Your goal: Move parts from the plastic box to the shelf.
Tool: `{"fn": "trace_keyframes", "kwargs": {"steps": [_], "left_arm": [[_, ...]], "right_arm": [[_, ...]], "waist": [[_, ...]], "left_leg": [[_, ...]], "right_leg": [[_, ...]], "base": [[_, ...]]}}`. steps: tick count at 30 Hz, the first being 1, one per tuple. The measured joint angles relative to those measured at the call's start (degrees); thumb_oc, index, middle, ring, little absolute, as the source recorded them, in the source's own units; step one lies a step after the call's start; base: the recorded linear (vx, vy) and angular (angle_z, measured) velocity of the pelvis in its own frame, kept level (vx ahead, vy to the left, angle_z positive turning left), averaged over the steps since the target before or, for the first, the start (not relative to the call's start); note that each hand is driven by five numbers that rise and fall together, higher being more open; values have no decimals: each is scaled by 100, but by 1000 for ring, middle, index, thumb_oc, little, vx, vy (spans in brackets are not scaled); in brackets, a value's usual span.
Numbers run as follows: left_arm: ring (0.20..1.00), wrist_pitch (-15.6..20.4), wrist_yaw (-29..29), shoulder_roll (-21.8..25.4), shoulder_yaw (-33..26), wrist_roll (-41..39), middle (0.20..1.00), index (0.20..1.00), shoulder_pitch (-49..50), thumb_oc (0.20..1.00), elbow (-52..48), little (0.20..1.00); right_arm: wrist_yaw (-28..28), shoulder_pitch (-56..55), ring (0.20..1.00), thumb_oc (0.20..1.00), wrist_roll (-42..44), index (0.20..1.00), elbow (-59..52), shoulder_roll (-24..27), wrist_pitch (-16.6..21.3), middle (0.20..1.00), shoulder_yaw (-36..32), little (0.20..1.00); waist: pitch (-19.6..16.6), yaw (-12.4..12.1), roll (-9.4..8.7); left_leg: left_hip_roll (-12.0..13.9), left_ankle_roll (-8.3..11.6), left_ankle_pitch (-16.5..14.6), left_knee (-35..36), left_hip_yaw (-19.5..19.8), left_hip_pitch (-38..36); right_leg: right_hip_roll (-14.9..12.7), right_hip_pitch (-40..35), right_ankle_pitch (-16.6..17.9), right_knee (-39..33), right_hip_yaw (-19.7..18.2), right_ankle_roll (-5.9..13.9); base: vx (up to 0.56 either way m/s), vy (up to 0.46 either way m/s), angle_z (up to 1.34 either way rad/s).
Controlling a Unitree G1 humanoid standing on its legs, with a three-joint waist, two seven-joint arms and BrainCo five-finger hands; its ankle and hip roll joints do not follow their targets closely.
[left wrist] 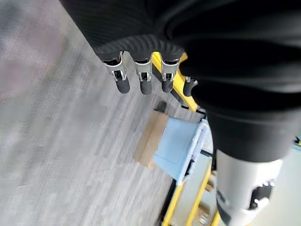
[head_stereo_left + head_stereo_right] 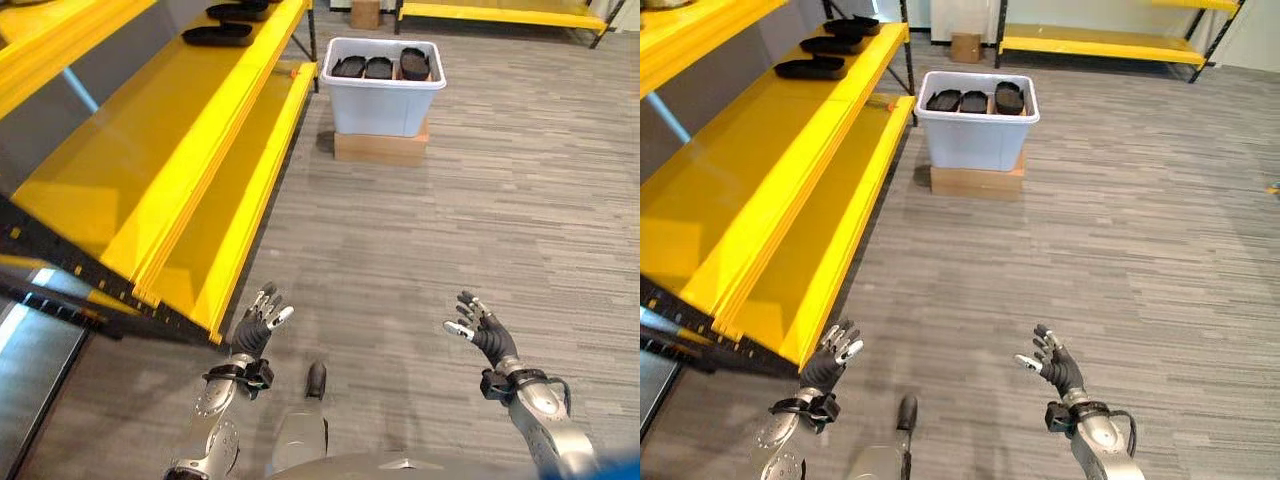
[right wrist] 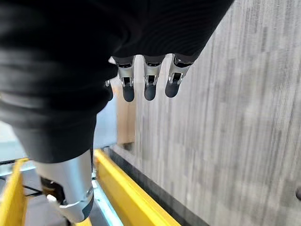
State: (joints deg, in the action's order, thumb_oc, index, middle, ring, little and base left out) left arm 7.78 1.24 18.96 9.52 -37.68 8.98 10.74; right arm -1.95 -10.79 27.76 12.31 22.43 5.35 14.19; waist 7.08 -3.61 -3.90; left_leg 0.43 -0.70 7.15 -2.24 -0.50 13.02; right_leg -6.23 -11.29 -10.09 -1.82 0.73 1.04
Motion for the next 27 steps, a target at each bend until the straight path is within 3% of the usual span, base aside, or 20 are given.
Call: {"fn": "trace_keyframes", "kwargs": {"steps": [2,4,6,7,8,10,12,13,14,15,16,17,18,20,21,22,23,24,26,27], "left_arm": [[1000,6,-36,143,-2,3,1000,1000,-235,1000,-111,1000],[1000,49,-44,260,-6,10,1000,1000,-411,1000,-159,1000],[1000,32,-51,292,-9,15,1000,1000,-332,1000,-164,1000],[1000,37,-62,336,-12,15,1000,1000,-290,1000,-176,1000],[1000,30,-102,368,-4,18,1000,1000,-208,1000,-178,1000],[1000,12,-128,346,17,23,1000,1000,-93,1000,-180,1000],[1000,11,-122,330,16,27,1000,1000,-119,1000,-189,1000],[1000,15,-114,379,-8,27,1000,1000,-114,1000,-200,1000],[1000,15,-113,406,-11,26,1000,1000,-106,1000,-200,1000],[1000,19,-102,398,-15,24,1000,1000,-18,1000,-202,1000],[1000,14,-102,408,-46,22,1000,1000,5,1000,-205,1000],[1000,4,-99,434,-61,23,1000,1000,62,1000,-205,1000],[1000,0,-101,429,-64,23,1000,1000,90,1000,-205,1000],[1000,-3,-77,382,-41,28,1000,1000,291,1000,-210,1000],[1000,-18,-52,312,-53,33,1000,1000,343,1000,-188,1000],[1000,-27,-46,173,-59,38,1000,1000,332,1000,-191,1000],[1000,-27,-46,173,-59,38,1000,1000,332,1000,-191,1000],[1000,-25,25,-120,-42,83,1000,1000,269,1000,-214,1000],[1000,-17,52,-95,6,83,1000,1000,271,1000,-278,1000],[1000,-10,63,-92,8,82,1000,1000,201,1000,-272,1000]], "right_arm": [[-28,28,1000,1000,-1,1000,-188,-152,0,1000,48,1000],[-81,183,1000,1000,-5,1000,-232,-210,-2,1000,86,1000],[-99,287,1000,1000,-14,1000,-244,-229,1,1000,76,1000],[-125,296,1000,1000,-51,1000,-226,-241,-2,1000,82,1000],[-140,326,1000,1000,-104,1000,-222,-231,-3,1000,84,1000],[-154,371,1000,1000,-166,1000,-248,-214,-2,1000,34,1000],[-204,319,1000,1000,-164,1000,-313,-152,-34,1000,27,1000],[-213,170,1000,1000,-161,1000,-395,-149,-40,1000,51,1000],[-221,83,1000,1000,-160,1000,-396,-151,-48,1000,77,1000],[-227,-35,1000,1000,-158,1000,-391,-147,-55,1000,126,1000],[-233,-50,1000,1000,-160,1000,-379,-152,-77,1000,156,1000],[-233,-55,1000,1000,-160,1000,-380,-163,-95,1000,198,1000],[-234,-54,1000,1000,-159,1000,-380,-161,-97,1000,203,1000],[-241,-61,1000,1000,-218,1000,-370,-153,-141,1000,215,1000],[-247,-80,1000,1000,-220,1000,-343,-110,-142,1000,204,1000],[-238,-32,1000,1000,-220,1000,-272,-72,-149,1000,170,1000],[-238,-32,1000,1000,-220,1000,-272,-72,-149,1000,170,1000],[-237,20,1000,1000,-219,1000,-239,-40,-157,1000,49,1000],[-237,82,1000,1000,-218,1000,-309,33,-148,1000,8,1000],[-241,173,1000,1000,-218,1000,-257,116,-124,1000,10,1000]], "waist": [[-36,7,-69],[-58,21,-33],[-50,96,41],[-35,67,77],[-26,72,114],[92,136,425],[250,341,725],[250,457,675],[246,506,599],[151,608,515],[123,640,383],[82,639,306],[73,668,279],[33,668,308],[-82,670,238],[-129,636,334],[-129,636,334],[-222,575,350],[-272,555,236],[-281,609,296]], "left_leg": [[-135,-252,-149,-35,-183,-91],[-304,-440,-564,-166,-197,-344],[-436,-649,-715,-174,-159,-672],[-509,-759,-848,-192,-186,-846],[-533,-865,-998,-200,-181,-1006],[-505,-939,-1189,-192,-43,-1317],[-372,-890,-1293,-71,153,-1655],[-419,-808,-1280,103,204,-1883],[-458,-749,-1312,212,209,-2061],[-482,-476,-1578,240,239,-2149],[-548,-434,-1695,268,240,-2220],[-552,-451,-1719,288,231,-2302],[-513,-448,-1720,334,174,-2423],[-274,-160,-1886,406,156,-2976],[-220,39,-1997,361,185,-3227],[-130,117,-2027,271,224,-3298],[-130,117,-2027,271,224,-3298],[-29,394,-1863,-758,299,-2986],[-43,395,-2133,-746,415,-2757],[115,420,-2049,-706,416,-2560]], "right_leg": [[-173,318,28,723,-1,130],[-301,805,207,2170,-90,566],[-450,1553,840,4044,-192,986],[-533,1826,1114,4657,-223,982],[-602,2062,1118,5071,-140,887],[-518,2542,838,5526,139,533],[-76,3091,150,5169,248,261],[-93,3359,140,4479,532,235],[-145,3481,212,3822,745,141],[-209,3680,362,2816,817,256],[-261,3681,622,1632,748,411],[-306,3682,778,824,730,413],[-326,3684,894,498,729,389],[-133,3345,991,660,979,165],[-4,3023,1428,552,898,-82],[59,2927,1672,545,902,-186],[59,2927,1672,545,902,-186],[228,2499,2159,258,732,-560],[244,2237,2089,45,661,-517],[367,2146,1892,126,746,-597]], "base": [[268,193,-21],[398,320,-10],[284,253,25],[332,218,9],[370,161,-12],[354,85,0],[323,-23,43],[403,-150,63],[408,-179,64],[434,-209,46],[317,-150,43],[285,-139,32],[253,-146,29],[305,-185,28],[318,-191,23],[255,-182,15],[174,-147,19],[215,-220,10],[243,-257,3],[237,-261,0]]}}
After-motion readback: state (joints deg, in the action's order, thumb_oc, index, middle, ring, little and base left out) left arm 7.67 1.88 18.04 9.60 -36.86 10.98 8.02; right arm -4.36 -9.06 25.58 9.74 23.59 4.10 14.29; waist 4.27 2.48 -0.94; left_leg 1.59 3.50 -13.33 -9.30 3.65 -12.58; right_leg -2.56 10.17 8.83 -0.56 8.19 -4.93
